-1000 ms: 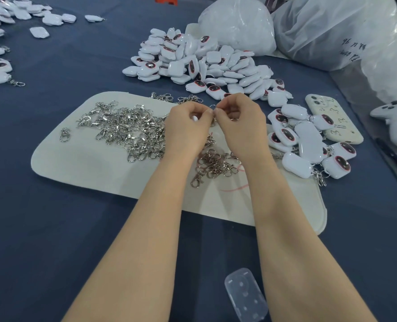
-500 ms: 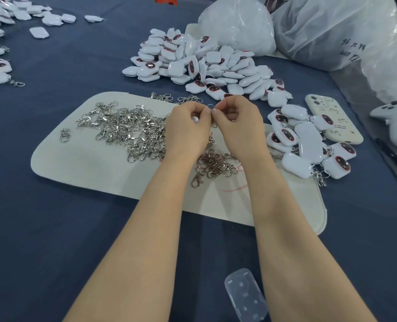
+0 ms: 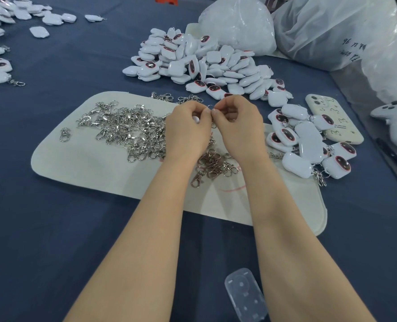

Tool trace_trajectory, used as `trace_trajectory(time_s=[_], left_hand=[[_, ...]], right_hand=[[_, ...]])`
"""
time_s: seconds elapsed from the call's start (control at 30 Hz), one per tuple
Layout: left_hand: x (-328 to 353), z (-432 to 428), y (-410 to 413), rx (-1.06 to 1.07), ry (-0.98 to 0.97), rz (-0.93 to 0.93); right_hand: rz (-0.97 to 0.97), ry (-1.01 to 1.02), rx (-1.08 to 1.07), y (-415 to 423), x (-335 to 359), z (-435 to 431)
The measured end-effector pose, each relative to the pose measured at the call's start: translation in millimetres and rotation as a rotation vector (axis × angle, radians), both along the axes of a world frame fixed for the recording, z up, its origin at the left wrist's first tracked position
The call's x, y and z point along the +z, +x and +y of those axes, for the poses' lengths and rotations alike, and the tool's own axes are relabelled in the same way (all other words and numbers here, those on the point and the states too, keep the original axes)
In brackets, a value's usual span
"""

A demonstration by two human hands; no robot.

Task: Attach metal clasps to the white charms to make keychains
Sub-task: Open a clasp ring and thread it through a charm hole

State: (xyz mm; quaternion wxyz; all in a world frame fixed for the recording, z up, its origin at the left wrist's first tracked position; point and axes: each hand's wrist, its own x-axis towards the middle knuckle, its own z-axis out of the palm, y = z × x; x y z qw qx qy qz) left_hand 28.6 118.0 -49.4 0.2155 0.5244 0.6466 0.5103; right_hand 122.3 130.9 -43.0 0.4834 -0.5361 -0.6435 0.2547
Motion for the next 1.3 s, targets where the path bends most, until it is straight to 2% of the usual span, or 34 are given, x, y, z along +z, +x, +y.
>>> trace_trajectory(time_s=[0.27,0.4,0.6,0.8,1.17,1.3], left_hand=[[0.0,0.3,-0.5,0.024,0.013,0.069],[0.3,0.2,-2.4,-0.024,0.012,0.040],[2.6,-1.0,-6.1,-0.119,-0.001,0.019],[5.4,-2.6,-4.6,-0.218,0.031,0.015],[4.8,-2.1,-8.5,-0.141,0.013,0.052],[5.4,-2.3,-8.6,-0.093,0.014,0.174]], right_hand=[[0.139,-0.104,0.029,-3.8,-2.5,-0.9],[0.150,-0.142,0.090,-0.4,-0.9,-1.6],[0.033,-0.064,0.113,4.9,0.8,-2.7],[0.160,-0.051,0.117,8.4,2.1,-3.7],[-0.057,0.061,0.168,8.4,1.0,-4.7],[-0.134,0.120,0.134,4.0,1.1,-5.0]])
